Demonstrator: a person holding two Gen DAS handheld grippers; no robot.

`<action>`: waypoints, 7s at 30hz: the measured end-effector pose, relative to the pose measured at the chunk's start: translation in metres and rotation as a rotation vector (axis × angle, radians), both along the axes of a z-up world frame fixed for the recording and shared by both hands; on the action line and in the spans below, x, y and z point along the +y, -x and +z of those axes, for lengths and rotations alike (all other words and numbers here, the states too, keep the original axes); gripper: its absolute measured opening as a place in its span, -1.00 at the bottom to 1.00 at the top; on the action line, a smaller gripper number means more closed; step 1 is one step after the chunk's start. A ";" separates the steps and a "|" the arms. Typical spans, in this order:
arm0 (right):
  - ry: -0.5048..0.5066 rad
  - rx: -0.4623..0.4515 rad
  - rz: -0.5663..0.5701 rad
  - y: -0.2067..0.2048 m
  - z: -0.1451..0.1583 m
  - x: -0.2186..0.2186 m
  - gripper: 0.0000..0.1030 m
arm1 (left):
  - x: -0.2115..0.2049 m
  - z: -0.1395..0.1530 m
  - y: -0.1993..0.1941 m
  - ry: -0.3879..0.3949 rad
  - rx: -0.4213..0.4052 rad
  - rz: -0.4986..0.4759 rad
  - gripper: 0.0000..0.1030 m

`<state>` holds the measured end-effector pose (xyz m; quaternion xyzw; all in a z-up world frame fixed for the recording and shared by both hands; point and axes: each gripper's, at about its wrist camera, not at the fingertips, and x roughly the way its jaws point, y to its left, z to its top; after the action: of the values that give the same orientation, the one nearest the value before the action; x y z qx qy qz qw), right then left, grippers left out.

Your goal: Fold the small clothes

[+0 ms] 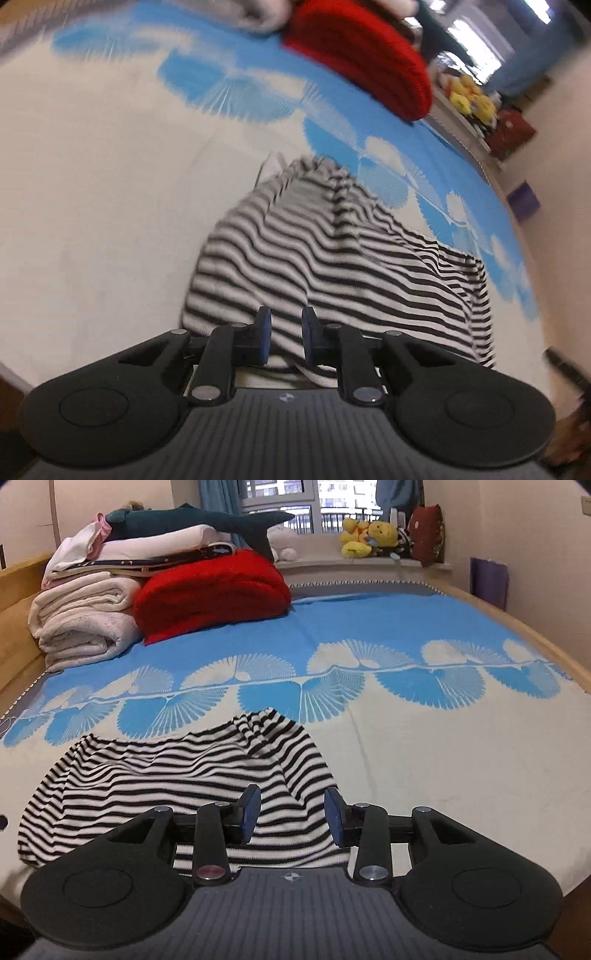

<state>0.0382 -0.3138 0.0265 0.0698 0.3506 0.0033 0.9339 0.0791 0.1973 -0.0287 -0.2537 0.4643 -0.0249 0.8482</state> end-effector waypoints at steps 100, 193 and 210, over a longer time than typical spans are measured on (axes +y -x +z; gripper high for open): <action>-0.342 0.282 0.168 -0.095 -0.065 0.054 -0.19 | -0.148 0.071 -0.080 -0.215 -0.114 -0.331 0.06; -0.788 0.224 -0.102 -0.175 -0.080 -0.039 -0.82 | -0.188 0.001 -0.096 -0.093 -0.028 -0.467 0.72; -0.428 0.239 -0.085 -0.133 -0.062 -0.043 -0.03 | -0.189 -0.010 -0.099 -0.143 0.020 -0.454 0.78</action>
<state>0.1713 -0.3564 -0.0354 0.2805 0.4468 0.0297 0.8490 0.1786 0.0081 -0.0387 -0.0823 0.5182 -0.1794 0.8322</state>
